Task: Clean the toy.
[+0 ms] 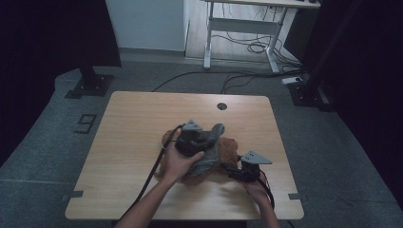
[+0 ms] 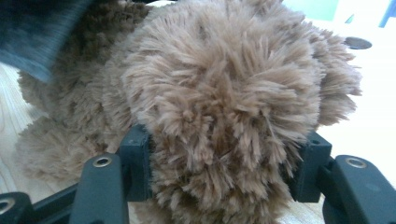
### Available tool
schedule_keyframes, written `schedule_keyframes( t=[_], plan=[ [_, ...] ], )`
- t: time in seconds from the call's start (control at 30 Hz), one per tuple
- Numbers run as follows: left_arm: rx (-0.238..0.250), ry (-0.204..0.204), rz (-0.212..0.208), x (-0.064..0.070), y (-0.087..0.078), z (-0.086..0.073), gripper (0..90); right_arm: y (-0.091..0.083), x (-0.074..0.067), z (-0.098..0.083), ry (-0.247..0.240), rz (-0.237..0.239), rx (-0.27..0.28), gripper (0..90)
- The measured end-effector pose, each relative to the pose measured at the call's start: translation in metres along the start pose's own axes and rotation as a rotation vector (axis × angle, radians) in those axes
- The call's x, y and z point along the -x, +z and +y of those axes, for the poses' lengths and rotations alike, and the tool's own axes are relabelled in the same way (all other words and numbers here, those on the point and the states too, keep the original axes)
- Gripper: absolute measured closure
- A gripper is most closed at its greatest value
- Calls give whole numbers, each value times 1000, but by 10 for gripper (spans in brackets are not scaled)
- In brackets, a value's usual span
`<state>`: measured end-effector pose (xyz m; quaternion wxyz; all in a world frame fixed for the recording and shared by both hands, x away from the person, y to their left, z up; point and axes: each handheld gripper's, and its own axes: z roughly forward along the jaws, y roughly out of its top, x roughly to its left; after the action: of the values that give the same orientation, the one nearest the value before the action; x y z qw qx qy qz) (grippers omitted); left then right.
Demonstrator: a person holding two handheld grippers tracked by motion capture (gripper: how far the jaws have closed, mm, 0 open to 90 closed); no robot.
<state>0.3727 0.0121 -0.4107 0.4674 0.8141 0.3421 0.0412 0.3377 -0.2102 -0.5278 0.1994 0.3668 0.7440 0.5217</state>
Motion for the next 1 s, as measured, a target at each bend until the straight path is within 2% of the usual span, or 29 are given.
schedule_keyframes(
  t=[0.07,0.13,0.17,0.2,0.3,0.37,0.53,0.67,0.7,0.8,0.87,1.0],
  plan=[
    [-39,2,1,8,23,5,783,0,-1,0,-8,-4,1,390],
    [-82,20,31,13,46,7,782,0,-2,0,-12,-8,2,392],
    [-91,16,38,15,55,6,782,1,-2,0,-13,-11,4,395],
    [-98,15,38,17,62,5,782,2,-2,-1,-17,-21,-1,397],
    [-105,67,58,22,67,-2,786,1,-1,-4,-36,-35,-26,403],
    [-100,85,77,22,63,-5,787,1,-1,-4,-43,-28,-32,408],
    [-95,84,108,13,45,-11,789,2,-2,-4,-37,-25,-31,413],
    [-113,92,196,-3,28,-19,789,1,0,-5,-23,-22,-30,413],
    [-119,83,205,-11,24,-23,789,1,1,-5,-18,-17,-28,413],
    [-81,-14,160,-38,7,-34,788,1,1,-6,-17,-11,-25,415],
    [-60,-43,156,-50,-6,-38,788,1,1,-6,-17,-11,-25,418],
    [-39,-78,183,-68,-34,-47,788,1,4,-7,16,5,-27,422]
  ],
)
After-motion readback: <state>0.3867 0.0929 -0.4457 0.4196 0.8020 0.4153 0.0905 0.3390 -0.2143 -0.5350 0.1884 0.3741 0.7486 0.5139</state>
